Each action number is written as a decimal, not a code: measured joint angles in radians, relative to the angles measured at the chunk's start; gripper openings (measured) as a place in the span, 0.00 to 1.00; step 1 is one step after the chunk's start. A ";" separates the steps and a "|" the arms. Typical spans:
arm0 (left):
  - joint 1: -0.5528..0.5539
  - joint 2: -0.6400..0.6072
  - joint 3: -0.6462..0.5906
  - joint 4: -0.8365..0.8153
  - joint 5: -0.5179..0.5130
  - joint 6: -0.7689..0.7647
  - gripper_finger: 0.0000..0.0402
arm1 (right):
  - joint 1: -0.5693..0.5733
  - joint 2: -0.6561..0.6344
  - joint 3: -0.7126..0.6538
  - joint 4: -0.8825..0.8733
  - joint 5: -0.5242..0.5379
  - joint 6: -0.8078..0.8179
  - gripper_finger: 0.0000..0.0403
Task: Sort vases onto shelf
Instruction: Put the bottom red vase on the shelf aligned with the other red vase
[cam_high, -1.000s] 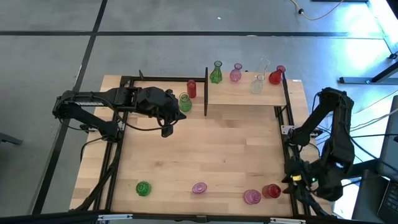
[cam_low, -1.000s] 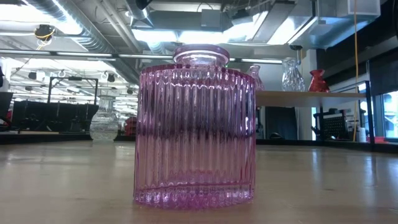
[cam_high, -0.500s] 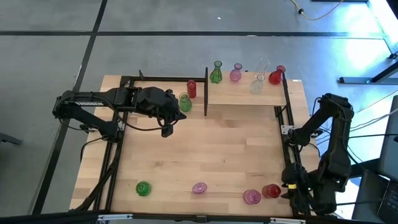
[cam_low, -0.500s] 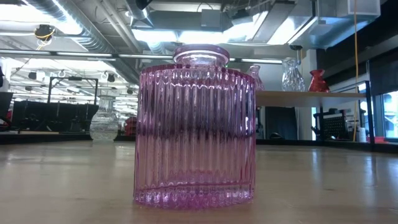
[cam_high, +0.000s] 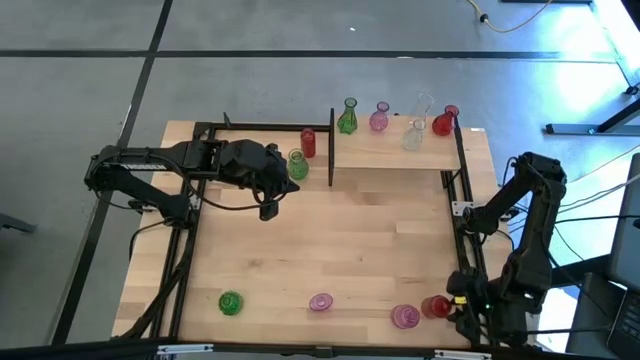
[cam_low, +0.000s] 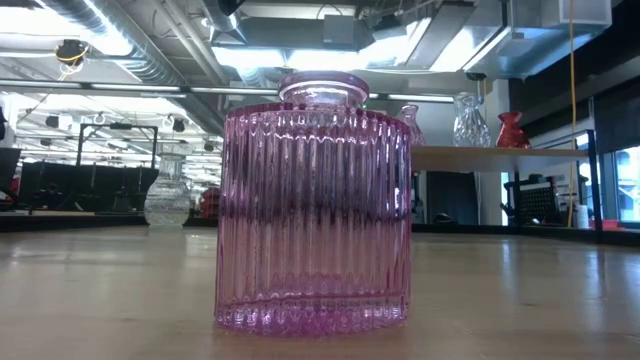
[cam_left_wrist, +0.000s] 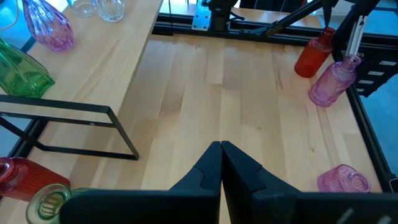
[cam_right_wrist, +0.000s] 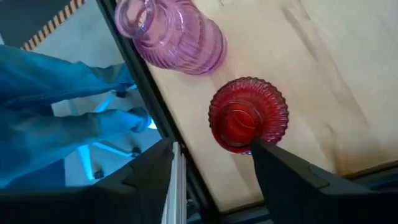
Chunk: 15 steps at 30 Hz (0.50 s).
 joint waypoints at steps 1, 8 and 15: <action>0.000 0.000 0.000 0.000 0.000 0.000 0.00 | 0.001 0.000 -0.002 -0.006 0.003 0.005 0.56; 0.000 0.000 0.000 0.000 0.000 0.000 0.00 | 0.000 0.001 -0.006 -0.072 -0.005 0.031 0.74; 0.000 0.000 0.000 0.000 0.000 0.000 0.00 | -0.018 0.001 -0.006 -0.117 -0.017 0.050 0.78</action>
